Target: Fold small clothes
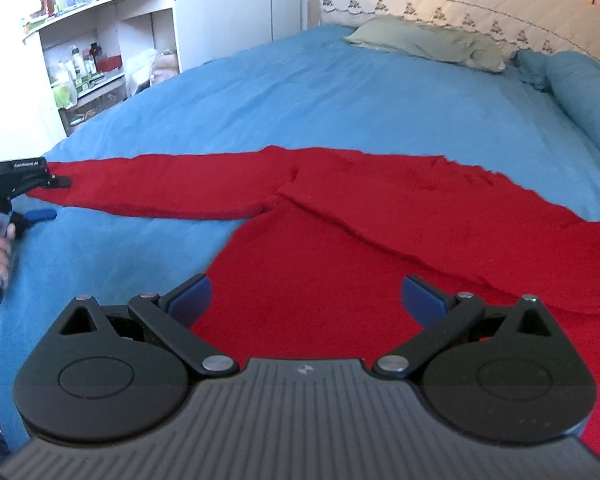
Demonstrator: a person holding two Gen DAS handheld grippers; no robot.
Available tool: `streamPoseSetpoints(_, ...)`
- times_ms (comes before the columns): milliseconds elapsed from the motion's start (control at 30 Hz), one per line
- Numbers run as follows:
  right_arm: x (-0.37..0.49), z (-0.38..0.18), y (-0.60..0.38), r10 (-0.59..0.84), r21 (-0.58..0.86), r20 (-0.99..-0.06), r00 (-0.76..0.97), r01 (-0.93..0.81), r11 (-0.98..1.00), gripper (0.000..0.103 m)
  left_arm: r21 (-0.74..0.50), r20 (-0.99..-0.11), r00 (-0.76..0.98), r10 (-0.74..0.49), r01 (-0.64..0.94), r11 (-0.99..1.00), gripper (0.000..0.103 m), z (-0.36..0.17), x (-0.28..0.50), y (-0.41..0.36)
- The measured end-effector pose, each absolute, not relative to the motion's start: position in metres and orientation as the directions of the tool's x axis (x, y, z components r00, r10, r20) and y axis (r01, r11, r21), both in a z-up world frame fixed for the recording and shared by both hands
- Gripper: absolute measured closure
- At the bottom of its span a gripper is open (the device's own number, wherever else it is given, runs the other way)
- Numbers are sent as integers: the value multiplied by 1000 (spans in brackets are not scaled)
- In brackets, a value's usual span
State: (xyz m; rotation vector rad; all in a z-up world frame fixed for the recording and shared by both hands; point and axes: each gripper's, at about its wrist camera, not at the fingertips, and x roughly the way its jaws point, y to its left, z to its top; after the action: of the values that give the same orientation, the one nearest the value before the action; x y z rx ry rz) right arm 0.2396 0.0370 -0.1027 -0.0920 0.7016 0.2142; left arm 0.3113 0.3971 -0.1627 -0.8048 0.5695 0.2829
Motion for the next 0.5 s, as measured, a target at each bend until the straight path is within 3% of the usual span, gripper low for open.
streamPoseSetpoints(33, 242, -105, 36, 167, -11, -652, 739, -230, 973, 0, -589, -582, 812, 36, -452, 669, 53, -162, 315, 400)
streamPoseSetpoints(167, 250, -111, 34, 164, -16, -657, 736, -231, 973, 0, -565, -606, 793, 63, -485, 667, 99, -163, 326, 413)
streamPoseSetpoints(367, 255, -114, 23, 165, 8, -654, 738, -211, 977, 0, -524, -593, 801, 74, -455, 720, 99, -146, 328, 406)
streamPoseSetpoints(500, 254, -111, 11, 156, 22, -642, 751, -186, 982, 0, -506, -531, 845, 66, -379, 775, 99, -108, 335, 382)
